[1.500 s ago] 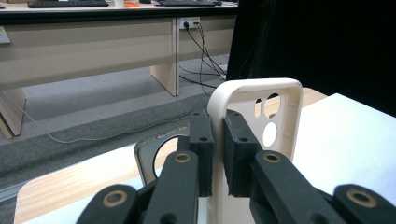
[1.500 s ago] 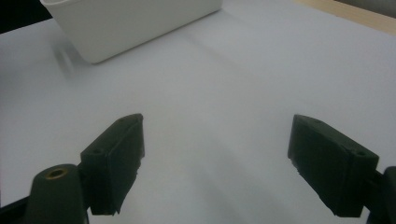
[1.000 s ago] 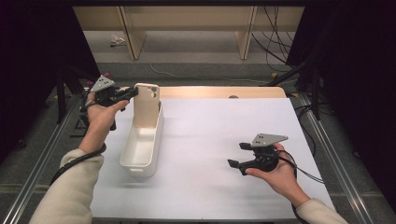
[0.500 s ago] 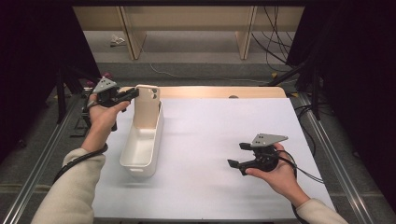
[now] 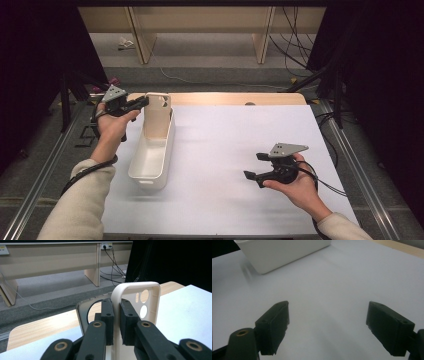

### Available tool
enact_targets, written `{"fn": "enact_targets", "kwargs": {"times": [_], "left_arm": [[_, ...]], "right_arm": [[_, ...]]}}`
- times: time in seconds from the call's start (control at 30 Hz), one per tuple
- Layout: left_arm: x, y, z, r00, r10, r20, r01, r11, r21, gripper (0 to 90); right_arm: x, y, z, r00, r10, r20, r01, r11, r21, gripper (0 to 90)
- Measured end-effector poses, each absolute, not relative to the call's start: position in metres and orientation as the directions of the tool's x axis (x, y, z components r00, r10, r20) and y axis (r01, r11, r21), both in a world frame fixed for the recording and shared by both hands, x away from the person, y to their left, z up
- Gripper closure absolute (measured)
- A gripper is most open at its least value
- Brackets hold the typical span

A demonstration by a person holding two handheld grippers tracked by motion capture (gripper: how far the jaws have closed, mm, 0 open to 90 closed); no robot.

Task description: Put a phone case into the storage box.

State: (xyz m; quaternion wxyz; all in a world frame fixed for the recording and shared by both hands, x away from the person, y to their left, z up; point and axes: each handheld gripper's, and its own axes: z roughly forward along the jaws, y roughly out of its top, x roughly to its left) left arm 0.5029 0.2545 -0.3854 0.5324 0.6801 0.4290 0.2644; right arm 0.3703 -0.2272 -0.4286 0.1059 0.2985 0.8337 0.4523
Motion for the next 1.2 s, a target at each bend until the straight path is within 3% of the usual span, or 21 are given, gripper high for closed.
{"fn": "enact_targets", "kwargs": {"times": [1.2], "left_arm": [[0.509, 0.249, -0.407, 0.464, 0.882, -0.078, 0.323, -0.087, 0.942, 81.1]], "right_arm": [[0.370, -0.227, -0.429, -0.803, 0.589, 0.090, 0.398, 0.417, 0.817, 19.7]]}}
